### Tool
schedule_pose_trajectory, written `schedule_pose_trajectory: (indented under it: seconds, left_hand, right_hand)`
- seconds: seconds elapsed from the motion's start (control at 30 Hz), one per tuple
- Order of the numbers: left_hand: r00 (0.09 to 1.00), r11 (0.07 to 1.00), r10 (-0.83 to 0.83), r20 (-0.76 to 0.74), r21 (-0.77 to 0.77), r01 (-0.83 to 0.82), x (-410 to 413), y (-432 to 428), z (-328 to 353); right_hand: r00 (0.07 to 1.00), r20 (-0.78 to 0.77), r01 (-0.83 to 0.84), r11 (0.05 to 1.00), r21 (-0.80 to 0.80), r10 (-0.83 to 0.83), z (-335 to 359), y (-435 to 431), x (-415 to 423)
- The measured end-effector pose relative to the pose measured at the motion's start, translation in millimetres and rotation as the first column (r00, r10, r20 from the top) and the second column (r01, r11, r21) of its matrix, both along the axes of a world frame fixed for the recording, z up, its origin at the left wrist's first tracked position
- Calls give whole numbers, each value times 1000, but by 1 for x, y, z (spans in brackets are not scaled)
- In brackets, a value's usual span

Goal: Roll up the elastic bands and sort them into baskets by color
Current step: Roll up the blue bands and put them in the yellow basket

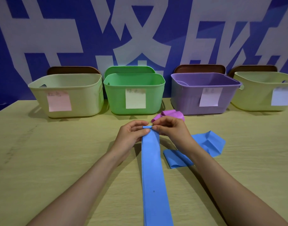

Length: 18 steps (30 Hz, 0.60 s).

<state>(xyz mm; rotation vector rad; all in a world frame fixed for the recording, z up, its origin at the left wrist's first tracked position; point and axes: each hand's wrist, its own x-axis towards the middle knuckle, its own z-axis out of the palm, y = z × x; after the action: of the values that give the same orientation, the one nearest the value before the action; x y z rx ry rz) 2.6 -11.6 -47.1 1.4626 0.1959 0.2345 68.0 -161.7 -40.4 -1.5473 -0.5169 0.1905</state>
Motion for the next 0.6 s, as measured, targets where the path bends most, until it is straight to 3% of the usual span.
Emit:
schedule_pose_trajectory:
  seconds: [0.6]
  left_hand:
    - [1000, 995, 2, -25, -102, -5, -1, -3, -2]
  right_hand:
    - [999, 5, 48, 999, 21, -49, -2, 3, -6]
